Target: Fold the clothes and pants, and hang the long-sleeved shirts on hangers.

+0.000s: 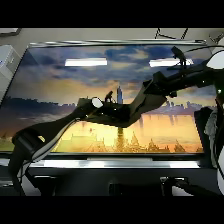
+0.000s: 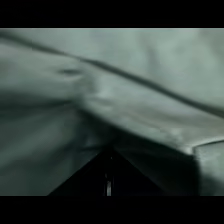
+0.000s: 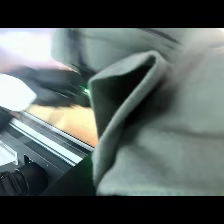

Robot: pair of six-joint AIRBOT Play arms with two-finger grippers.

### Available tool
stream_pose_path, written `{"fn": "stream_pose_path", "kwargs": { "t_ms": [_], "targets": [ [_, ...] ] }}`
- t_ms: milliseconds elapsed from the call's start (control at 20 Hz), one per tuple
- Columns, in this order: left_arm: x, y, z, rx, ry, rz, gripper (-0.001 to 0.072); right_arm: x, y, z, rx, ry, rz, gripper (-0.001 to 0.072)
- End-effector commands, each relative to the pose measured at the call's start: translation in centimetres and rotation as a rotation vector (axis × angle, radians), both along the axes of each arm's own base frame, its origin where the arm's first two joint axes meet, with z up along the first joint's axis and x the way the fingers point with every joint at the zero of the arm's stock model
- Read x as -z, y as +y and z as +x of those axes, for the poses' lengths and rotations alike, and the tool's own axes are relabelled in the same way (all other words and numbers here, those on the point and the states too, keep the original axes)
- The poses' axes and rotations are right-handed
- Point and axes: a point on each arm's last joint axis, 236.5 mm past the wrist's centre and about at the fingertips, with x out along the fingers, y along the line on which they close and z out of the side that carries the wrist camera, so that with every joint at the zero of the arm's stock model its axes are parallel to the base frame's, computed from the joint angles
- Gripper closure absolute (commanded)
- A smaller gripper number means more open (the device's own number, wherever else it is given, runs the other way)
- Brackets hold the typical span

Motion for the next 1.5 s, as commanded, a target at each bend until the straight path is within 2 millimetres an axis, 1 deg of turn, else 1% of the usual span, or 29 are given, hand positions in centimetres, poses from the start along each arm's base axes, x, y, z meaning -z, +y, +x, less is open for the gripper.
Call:
{"fn": "stream_pose_path", "kwargs": {
  "t_ms": [0, 50, 100, 150, 200, 250, 350, 400, 450, 500, 550, 600, 650, 700, 750, 800, 850, 900, 950, 1000, 1050, 1100, 1150, 1200, 1250, 1300, 1350, 1400, 1450],
  "targets": [
    [-0.8, -4.5, -0.3, -0.134, 0.022, -0.110, 0.0686, -0.7, -0.2, -0.5, 0.028, -0.004, -0.022, 0.0673],
    [-1.1, -4.1, 0.5, -0.134, -0.016, -0.107, 0.0687, -0.5, -0.1, -0.1, 0.033, -0.003, -0.016, 0.0673],
    [-1.6, -2.9, 1.8, -0.131, -0.057, -0.100, 0.0688, -0.3, 0.3, 0.2, 0.033, -0.005, -0.008, 0.0673],
    [-2.1, -1.0, 3.3, -0.124, -0.097, -0.076, 0.0689, 0.1, 1.1, 0.7, 0.024, -0.007, 0.002, 0.0673],
    [-2.8, 1.5, 4.9, -0.111, -0.146, -0.038, 0.0689, 0.4, 2.4, 1.0, 0.004, -0.009, 0.023, 0.0673],
    [-3.7, 4.6, 6.6, -0.102, -0.191, 0.005, 0.0689, 0.8, 4.0, 1.3, -0.013, -0.003, 0.050, 0.0673],
    [-6.3, 12.8, 10.1, -0.119, -0.277, 0.125, 0.0689, 2.0, 8.1, 2.2, -0.046, 0.010, 0.124, 0.0673],
    [-8.3, 17.6, 11.6, -0.146, -0.328, 0.194, 0.0689, 2.7, 10.2, 2.7, -0.051, 0.025, 0.165, 0.0673],
    [-10.6, 21.9, 12.7, -0.180, -0.376, 0.246, 0.0689, 3.8, 12.6, 3.1, -0.054, 0.050, 0.211, 0.0673],
    [-13.5, 26.1, 13.4, -0.226, -0.428, 0.287, 0.0688, 5.1, 14.9, 3.5, -0.055, 0.080, 0.252, 0.0672],
    [-16.2, 29.5, 13.6, -0.273, -0.473, 0.315, 0.0688, 6.6, 17.0, 3.7, -0.051, 0.121, 0.287, 0.0672],
    [-19.2, 32.5, 13.5, -0.325, -0.522, 0.331, 0.0688, 8.5, 19.2, 4.0, -0.037, 0.169, 0.321, 0.0672],
    [-21.7, 34.5, 13.2, -0.369, -0.564, 0.336, 0.0688, 10.3, 21.0, 4.4, -0.012, 0.213, 0.355, 0.0671],
    [-24.1, 36.1, 12.8, -0.406, -0.608, 0.340, 0.0688, 12.2, 22.7, 4.9, 0.027, 0.261, 0.392, 0.0596],
    [-26.1, 37.1, 12.3, -0.431, -0.645, 0.342, 0.0687, 13.6, 24.1, 5.2, 0.064, 0.306, 0.429, 0.0332],
    [-27.4, 37.7, 11.8, -0.445, -0.670, 0.347, 0.0687, 14.6, 24.9, 5.5, 0.083, 0.343, 0.472, 0.0062],
    [-28.2, 38.1, 11.3, -0.450, -0.688, 0.356, 0.0687, 14.9, 25.2, 5.4, 0.077, 0.372, 0.505, 0.0056],
    [-28.6, 38.4, 10.9, -0.445, -0.698, 0.369, 0.0687, 14.9, 24.3, 5.5, 0.064, 0.377, 0.506, 0.0056],
    [-28.7, 38.7, 10.6, -0.426, -0.710, 0.392, 0.0687, 14.7, 22.6, 5.7, 0.041, 0.367, 0.490, 0.0056],
    [-28.5, 38.9, 10.2, -0.412, -0.705, 0.411, 0.0687, 14.5, 19.8, 6.0, 0.024, 0.353, 0.454, 0.0058],
    [-28.0, 39.4, 10.0, -0.403, -0.697, 0.440, 0.0687, 14.5, 16.5, 6.3, 0.020, 0.342, 0.394, 0.0058],
    [-27.6, 39.8, 9.9, -0.393, -0.690, 0.464, 0.0687, 14.9, 12.1, 6.6, 0.034, 0.334, 0.295, 0.0058],
    [-27.3, 40.2, 9.7, -0.387, -0.685, 0.487, 0.0687, 15.7, 7.1, 6.5, 0.063, 0.338, 0.167, 0.0057],
    [-27.2, 40.5, 9.7, -0.385, -0.684, 0.500, 0.0687, 16.7, 2.4, 5.9, 0.096, 0.353, 0.035, 0.0053],
    [-27.1, 40.5, 9.7, -0.383, -0.683, 0.502, 0.0687, 17.8, -2.3, 4.9, 0.136, 0.388, -0.098, 0.0049],
    [-27.1, 40.5, 9.7, -0.383, -0.683, 0.502, 0.0687, 18.7, -5.2, 3.8, 0.166, 0.423, -0.173, 0.0049],
    [-27.1, 40.4, 9.7, -0.382, -0.683, 0.501, 0.0687, 19.6, -6.3, 2.8, 0.185, 0.456, -0.185, 0.0049],
    [-27.1, 40.4, 9.7, -0.382, -0.683, 0.501, 0.0687, 20.8, -6.1, 1.8, 0.194, 0.489, -0.160, 0.0050],
    [-27.1, 40.4, 9.7, -0.382, -0.682, 0.501, 0.0686, 22.0, -4.5, 0.9, 0.168, 0.499, -0.108, 0.0051]
  ]
}}
